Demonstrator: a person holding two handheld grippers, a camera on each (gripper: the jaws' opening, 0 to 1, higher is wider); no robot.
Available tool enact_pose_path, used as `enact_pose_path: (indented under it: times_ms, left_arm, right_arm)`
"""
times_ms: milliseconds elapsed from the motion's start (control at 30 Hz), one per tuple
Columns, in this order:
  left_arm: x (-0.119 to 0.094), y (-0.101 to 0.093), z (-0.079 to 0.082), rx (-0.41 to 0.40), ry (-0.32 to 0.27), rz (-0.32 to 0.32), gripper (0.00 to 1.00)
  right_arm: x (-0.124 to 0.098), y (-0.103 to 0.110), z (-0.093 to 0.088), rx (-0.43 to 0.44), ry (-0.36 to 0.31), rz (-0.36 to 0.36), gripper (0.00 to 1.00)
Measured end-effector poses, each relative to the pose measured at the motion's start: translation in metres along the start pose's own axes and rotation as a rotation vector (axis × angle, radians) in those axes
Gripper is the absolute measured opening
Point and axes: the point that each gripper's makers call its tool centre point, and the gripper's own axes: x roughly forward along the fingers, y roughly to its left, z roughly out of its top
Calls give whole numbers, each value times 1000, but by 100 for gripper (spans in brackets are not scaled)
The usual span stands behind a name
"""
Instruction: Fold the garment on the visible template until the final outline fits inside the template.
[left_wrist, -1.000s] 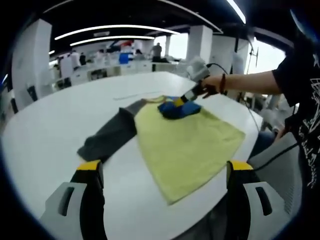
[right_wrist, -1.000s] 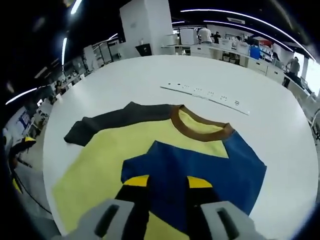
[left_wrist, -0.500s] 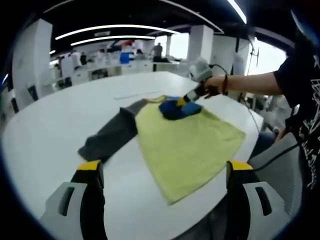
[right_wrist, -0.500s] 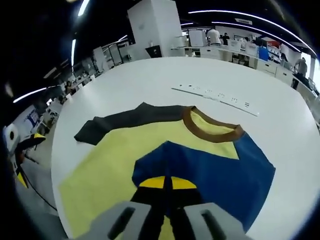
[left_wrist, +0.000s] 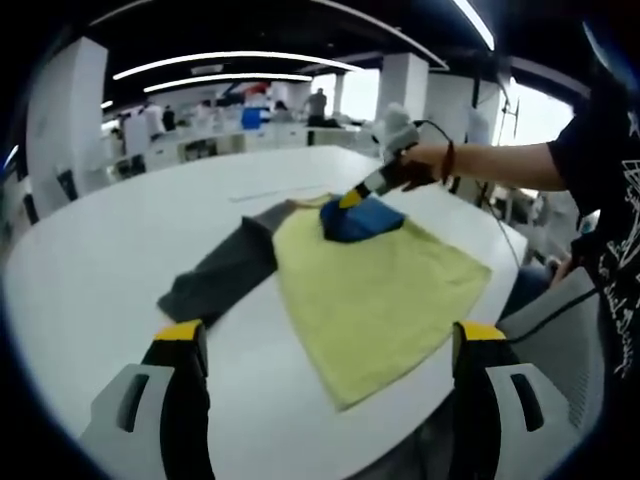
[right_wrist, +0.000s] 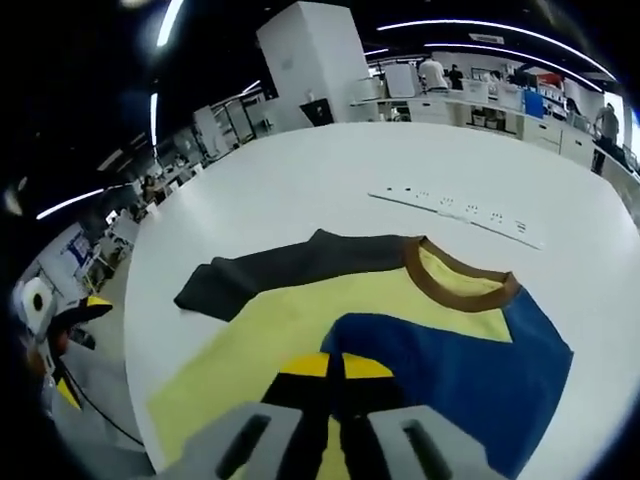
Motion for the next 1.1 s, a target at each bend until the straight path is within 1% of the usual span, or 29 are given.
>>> enact_pose_path:
  times_ms: [133,300,400,567,767,833,900,1033,1100]
  left_arm:
    - [0,1,-2,-6,1,0,98]
    - [0,1,-3,-12,-3,2,98]
    - [-1,2,-4,-15,-6,2,98]
    - [-3,3,-5,-22,-8,8,98]
    - [-3,4,-7,-29,-9,7,98]
    - [-4,4,-8,-30,-9,7,98]
    - [-4,4,-8,-34,-10,6,98]
    - [-4,5,-9,-32,-9,5,98]
    - [-5,5,-8,-33,-15,5,98]
  right_arm:
    - [4,10,5,3,0,6,0]
    - [15,22,10,5,1,14,0]
    - [24,25,15,-9,11,12,0]
    - [29,35,15,-25,26,15,0]
    - [36,46,14,-45,45,24,5]
    - [37,51,13,-59,49,30,9]
    - [40,56,15,-71,46,47,13]
    - [40,62,18,-92,42,56,15]
    - [41,62,17,-95,41,62,18]
